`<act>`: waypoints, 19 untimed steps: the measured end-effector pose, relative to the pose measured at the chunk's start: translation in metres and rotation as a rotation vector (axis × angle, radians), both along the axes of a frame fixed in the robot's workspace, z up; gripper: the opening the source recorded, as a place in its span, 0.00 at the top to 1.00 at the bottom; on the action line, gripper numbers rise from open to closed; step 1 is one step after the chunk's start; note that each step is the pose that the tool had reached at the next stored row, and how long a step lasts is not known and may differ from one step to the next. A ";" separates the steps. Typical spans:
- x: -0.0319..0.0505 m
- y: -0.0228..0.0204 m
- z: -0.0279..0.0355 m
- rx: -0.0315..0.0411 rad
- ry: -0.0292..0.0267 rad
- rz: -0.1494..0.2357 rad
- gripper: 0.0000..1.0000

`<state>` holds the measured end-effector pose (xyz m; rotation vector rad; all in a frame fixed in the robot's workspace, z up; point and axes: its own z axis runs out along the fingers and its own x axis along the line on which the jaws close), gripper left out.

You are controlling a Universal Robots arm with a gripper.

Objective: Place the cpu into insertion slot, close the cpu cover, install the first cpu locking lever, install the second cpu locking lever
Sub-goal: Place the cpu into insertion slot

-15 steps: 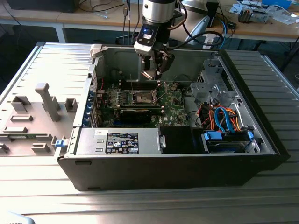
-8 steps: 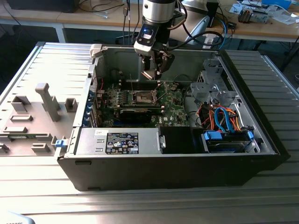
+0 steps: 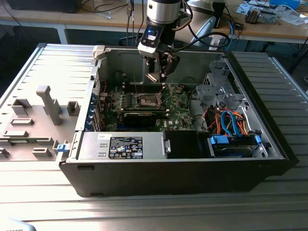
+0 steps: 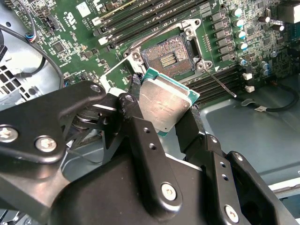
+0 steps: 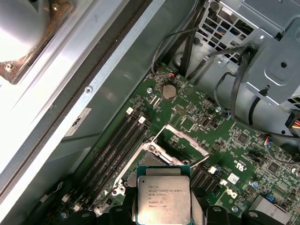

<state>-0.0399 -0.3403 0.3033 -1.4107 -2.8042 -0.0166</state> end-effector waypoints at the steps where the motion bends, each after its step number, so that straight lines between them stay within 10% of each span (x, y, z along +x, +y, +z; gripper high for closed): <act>1: 0.0000 0.0000 0.0000 -0.0003 0.0000 -0.001 0.46; 19: 0.0000 0.0000 -0.0006 -0.0044 0.0000 -0.014 0.46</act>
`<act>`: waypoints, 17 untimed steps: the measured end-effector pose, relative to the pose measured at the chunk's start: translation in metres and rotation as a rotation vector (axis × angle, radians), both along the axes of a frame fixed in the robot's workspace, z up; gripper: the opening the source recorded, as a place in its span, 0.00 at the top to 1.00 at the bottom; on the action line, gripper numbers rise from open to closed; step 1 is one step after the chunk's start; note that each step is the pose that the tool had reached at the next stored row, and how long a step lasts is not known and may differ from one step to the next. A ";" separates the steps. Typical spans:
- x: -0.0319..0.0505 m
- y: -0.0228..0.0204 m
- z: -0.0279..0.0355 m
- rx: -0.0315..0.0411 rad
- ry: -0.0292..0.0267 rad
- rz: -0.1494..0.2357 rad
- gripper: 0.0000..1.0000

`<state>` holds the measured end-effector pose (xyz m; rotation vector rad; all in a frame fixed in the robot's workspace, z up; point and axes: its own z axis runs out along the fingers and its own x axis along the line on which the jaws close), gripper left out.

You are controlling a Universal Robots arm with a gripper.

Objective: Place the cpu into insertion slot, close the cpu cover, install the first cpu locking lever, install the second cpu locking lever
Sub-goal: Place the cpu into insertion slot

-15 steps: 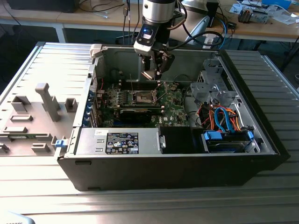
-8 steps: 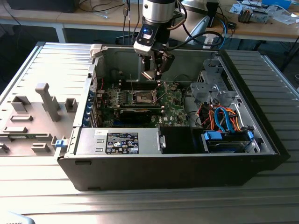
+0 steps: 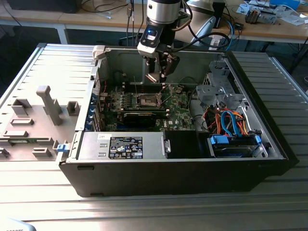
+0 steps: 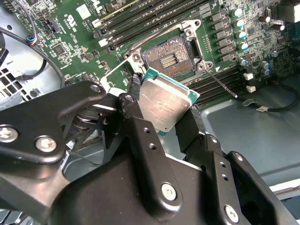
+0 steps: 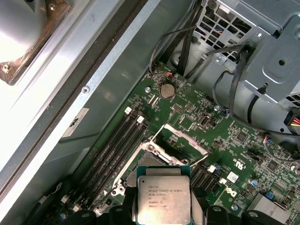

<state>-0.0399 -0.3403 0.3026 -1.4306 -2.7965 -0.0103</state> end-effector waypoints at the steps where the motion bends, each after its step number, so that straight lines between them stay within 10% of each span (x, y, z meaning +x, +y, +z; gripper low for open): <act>1: 0.0000 0.0000 0.0000 0.0001 0.0000 -0.001 0.46; 17: 0.0000 0.0000 -0.0003 0.0001 -0.0001 -0.008 0.46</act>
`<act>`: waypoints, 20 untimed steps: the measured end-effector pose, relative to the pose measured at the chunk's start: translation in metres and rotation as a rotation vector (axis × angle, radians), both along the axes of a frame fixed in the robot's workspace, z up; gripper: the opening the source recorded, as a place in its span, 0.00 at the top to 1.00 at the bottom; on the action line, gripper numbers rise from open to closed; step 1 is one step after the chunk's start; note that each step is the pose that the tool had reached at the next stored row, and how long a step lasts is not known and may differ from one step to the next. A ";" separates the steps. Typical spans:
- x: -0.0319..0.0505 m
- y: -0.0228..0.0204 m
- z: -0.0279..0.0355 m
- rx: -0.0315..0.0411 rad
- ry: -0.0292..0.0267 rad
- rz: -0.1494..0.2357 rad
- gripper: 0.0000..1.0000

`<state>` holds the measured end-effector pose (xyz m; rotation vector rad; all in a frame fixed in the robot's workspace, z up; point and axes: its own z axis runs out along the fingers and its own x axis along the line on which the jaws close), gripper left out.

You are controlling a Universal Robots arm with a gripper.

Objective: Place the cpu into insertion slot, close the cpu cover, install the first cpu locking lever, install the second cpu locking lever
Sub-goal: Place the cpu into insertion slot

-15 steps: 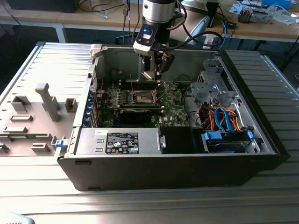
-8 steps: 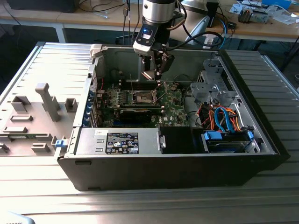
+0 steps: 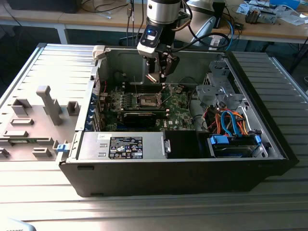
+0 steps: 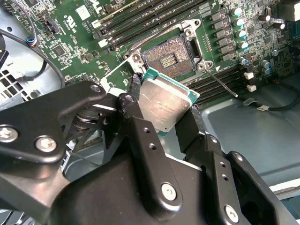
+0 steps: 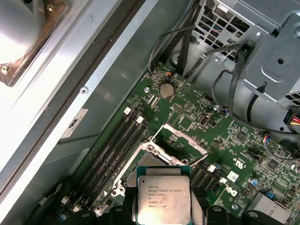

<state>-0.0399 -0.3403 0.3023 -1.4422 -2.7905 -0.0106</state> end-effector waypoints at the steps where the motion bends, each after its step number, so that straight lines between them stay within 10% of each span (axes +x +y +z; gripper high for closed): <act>1: 0.0000 0.0000 0.0000 0.0000 0.0000 0.000 0.46; 5: 0.0000 0.0000 -0.0009 -0.0019 0.0001 -0.063 0.46; 20: 0.0000 0.0000 -0.0010 -0.0023 0.0001 -0.069 0.46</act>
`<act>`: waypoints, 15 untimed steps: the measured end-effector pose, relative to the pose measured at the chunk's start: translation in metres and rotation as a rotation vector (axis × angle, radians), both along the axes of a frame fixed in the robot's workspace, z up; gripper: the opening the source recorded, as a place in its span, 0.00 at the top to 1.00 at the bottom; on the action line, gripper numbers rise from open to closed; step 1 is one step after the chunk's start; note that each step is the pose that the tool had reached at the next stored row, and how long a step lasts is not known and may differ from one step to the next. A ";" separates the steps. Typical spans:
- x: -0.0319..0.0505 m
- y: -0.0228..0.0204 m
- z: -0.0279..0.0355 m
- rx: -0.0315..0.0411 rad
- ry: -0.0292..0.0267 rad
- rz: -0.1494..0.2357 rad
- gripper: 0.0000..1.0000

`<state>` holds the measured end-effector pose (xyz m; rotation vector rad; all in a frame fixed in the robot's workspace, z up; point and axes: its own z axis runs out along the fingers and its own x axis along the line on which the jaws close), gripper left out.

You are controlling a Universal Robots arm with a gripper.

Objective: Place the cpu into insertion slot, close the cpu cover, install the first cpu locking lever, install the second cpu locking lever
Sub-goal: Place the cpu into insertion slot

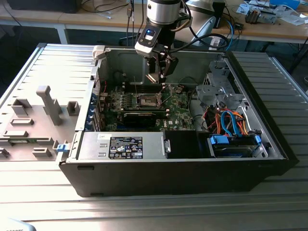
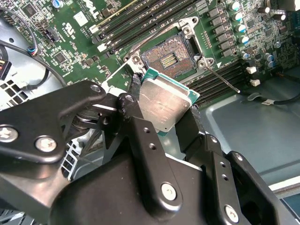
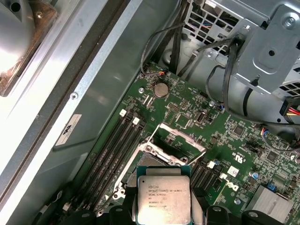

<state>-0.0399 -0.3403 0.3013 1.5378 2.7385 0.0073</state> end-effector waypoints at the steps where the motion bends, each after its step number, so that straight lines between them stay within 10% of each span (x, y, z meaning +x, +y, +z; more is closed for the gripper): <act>1: 0.0000 0.0000 -0.0001 0.0000 -0.0001 -0.001 0.46; 15: 0.0000 0.0000 -0.0002 -0.0012 -0.0001 -0.005 0.46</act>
